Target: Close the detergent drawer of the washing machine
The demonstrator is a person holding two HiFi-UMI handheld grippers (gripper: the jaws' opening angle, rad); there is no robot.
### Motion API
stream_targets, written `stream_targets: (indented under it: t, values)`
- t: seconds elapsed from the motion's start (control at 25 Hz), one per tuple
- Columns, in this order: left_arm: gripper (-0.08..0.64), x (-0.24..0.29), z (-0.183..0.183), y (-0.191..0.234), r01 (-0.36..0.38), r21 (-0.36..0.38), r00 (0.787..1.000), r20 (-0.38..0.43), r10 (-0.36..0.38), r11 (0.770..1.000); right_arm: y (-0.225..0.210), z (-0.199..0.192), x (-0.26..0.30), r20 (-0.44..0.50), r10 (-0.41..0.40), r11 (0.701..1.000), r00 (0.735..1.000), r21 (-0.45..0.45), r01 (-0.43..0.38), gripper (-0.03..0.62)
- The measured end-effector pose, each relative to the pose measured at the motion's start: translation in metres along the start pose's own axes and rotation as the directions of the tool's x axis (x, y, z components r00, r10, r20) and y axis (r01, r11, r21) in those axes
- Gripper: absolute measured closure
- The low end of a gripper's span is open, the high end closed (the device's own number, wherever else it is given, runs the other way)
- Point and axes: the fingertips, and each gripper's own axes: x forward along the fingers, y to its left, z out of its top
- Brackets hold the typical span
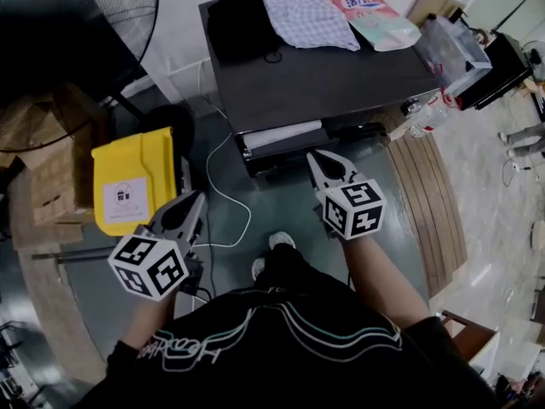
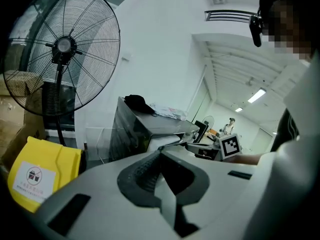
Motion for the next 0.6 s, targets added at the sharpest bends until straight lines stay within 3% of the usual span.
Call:
stream_targets:
  t: [0.6]
  values:
    - [0.537, 0.012, 0.010, 0.006, -0.029, -0.025, 1.000, 0.002, 0.029, 0.999, -0.002, 0.004, 0.003, -0.007, 0.019, 1.000, 1.000, 0.003, -0.019, 0.566]
